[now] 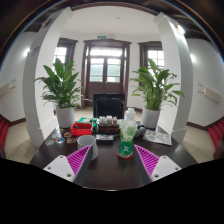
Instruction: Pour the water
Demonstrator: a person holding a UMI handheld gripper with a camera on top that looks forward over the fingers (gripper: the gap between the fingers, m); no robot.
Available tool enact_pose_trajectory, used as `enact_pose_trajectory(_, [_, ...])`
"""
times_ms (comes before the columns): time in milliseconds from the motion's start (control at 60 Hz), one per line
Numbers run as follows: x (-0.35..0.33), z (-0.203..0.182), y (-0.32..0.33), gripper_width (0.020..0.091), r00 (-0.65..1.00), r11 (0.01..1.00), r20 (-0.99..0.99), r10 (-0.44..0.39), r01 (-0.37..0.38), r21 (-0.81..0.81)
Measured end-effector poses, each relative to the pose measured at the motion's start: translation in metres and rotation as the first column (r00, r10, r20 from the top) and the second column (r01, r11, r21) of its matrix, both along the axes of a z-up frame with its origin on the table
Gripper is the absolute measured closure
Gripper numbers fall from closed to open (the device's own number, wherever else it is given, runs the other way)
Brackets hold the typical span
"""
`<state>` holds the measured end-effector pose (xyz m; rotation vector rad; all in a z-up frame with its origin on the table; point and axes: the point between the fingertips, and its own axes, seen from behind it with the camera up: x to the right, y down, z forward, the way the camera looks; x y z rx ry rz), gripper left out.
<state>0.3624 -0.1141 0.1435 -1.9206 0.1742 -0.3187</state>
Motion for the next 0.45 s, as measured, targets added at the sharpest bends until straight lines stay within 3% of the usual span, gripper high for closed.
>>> enact_pose_trajectory(267, [-0.028, 0.017, -0.028, 0.0292, 0.997, 0.997, -0.026, 0.069, -0.069, 0.03])
enact_pose_trajectory(450, [-0.023, 0.017, -0.044, 0.0295, 0.999, 0.999, -0.006, 0.045, -0.045, 0.004])
